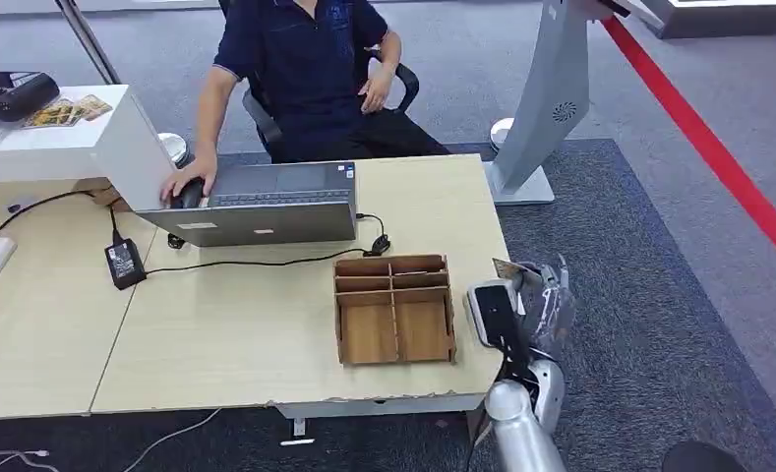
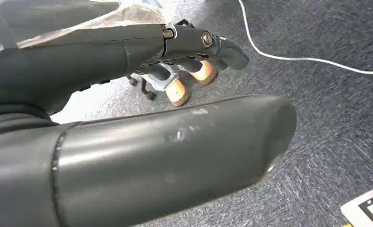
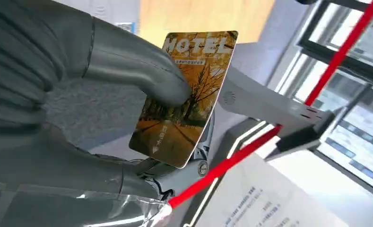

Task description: Pass the card to the sensor for recognition and then transmit it.

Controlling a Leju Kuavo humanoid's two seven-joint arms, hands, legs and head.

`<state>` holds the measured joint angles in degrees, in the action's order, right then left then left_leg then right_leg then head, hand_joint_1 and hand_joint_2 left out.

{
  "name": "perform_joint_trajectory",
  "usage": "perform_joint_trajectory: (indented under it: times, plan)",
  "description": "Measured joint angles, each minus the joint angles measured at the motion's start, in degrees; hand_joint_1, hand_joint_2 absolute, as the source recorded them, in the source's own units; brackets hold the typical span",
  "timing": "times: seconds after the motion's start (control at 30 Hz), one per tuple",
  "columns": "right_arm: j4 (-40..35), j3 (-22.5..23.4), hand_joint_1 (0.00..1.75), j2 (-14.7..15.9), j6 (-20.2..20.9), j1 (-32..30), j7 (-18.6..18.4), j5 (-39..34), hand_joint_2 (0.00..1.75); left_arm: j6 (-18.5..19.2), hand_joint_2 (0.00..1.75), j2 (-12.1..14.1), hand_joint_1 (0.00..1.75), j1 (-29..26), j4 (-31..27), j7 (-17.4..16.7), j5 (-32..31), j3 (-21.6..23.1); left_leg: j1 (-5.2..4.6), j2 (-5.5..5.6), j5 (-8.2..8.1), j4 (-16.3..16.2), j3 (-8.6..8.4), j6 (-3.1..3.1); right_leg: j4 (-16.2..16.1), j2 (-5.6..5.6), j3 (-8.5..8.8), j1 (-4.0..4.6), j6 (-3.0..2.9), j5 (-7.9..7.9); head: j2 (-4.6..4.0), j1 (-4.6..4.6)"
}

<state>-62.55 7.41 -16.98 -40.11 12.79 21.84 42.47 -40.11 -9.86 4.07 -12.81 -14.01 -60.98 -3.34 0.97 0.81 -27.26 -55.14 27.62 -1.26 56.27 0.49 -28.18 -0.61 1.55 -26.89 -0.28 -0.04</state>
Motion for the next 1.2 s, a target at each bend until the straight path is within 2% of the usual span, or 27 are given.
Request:
perform_joint_trajectory:
  times: [0.27,0.6,1.2]
  plan:
    - [-3.63,-4.13,1.75,0.09,0.07,0.53,-0.53,-0.53,1.75,0.0,0.0,-0.2,0.0,0.07,0.0,0.44,-0.77,0.0,0.0,0.01,0.0,0.0,0.02,0.0,0.0,0.0,0.0,0.0,0.0,0.0,0.0,0.0]
    - [-4.2,-8.0,1.75,0.13,0.09,2.1,-1.88,-0.15,1.75,0.0,0.0,-0.29,0.0,0.22,0.11,1.24,-1.27,0.0,0.0,0.02,0.01,0.0,0.03,0.0,0.01,0.0,-0.01,0.0,0.0,0.0,0.0,0.0]
    - [-3.52,-10.6,1.75,-0.57,0.09,5.2,-2.62,0.13,1.75,0.35,0.0,-0.37,0.0,0.68,0.61,1.55,-1.64,0.09,0.01,0.03,0.01,0.0,0.08,0.0,0.02,-0.01,-0.06,0.01,0.0,0.0,0.0,0.0]
